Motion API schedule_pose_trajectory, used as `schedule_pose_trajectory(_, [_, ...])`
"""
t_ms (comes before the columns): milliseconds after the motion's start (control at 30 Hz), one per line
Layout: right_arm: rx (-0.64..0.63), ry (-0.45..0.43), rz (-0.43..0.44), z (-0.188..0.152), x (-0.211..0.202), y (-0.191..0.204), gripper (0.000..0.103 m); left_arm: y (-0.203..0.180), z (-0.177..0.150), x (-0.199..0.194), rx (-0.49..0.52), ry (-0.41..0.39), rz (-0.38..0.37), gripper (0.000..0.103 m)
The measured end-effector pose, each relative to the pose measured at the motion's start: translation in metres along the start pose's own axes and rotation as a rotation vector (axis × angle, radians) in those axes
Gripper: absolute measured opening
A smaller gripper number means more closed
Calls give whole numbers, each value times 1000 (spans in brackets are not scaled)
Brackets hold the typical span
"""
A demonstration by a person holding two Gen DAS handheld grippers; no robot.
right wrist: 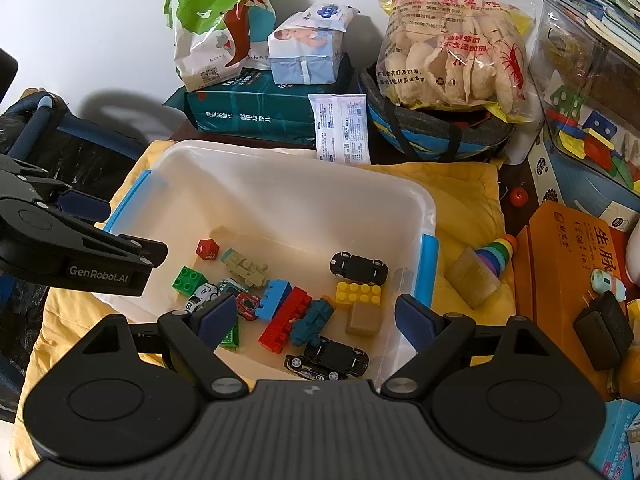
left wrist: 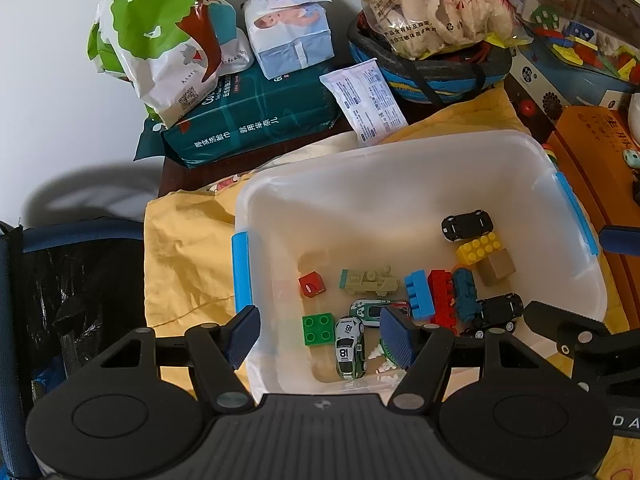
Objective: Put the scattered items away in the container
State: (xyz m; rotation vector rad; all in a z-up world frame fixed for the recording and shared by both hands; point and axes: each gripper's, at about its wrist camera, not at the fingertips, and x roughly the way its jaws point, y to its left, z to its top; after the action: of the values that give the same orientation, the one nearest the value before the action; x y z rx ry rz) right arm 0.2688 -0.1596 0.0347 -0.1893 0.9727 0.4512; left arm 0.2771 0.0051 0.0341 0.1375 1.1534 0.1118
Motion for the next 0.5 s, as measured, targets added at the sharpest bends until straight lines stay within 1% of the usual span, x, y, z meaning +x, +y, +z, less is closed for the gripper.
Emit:
schedule_pose_trajectory(167, [-1,0,-1,0,0,0,89,0,1,1,-6,1,-4,70])
schedule_pose_trajectory(267, [2,0,1,0,0,0,89,3,1,3,-29,5,-27,70])
schedule_pose_trajectory(300, [1,2,2,0,1,-1,89,3,1,2,-29,-4,-23,70])
schedule_pose_trajectory(333, [0,4,2,-1,1,-1,89,2,1,2,-24,-15,-11,74])
schedule_pose_trajectory(367, [-1,5,2,-2,2,-1,89,2,1,1,-21,-24,-3,75])
schedule_pose_trajectory(500, [-1,10,1,-4,5,-1,89,4,1,0,-24,-43,-8,75])
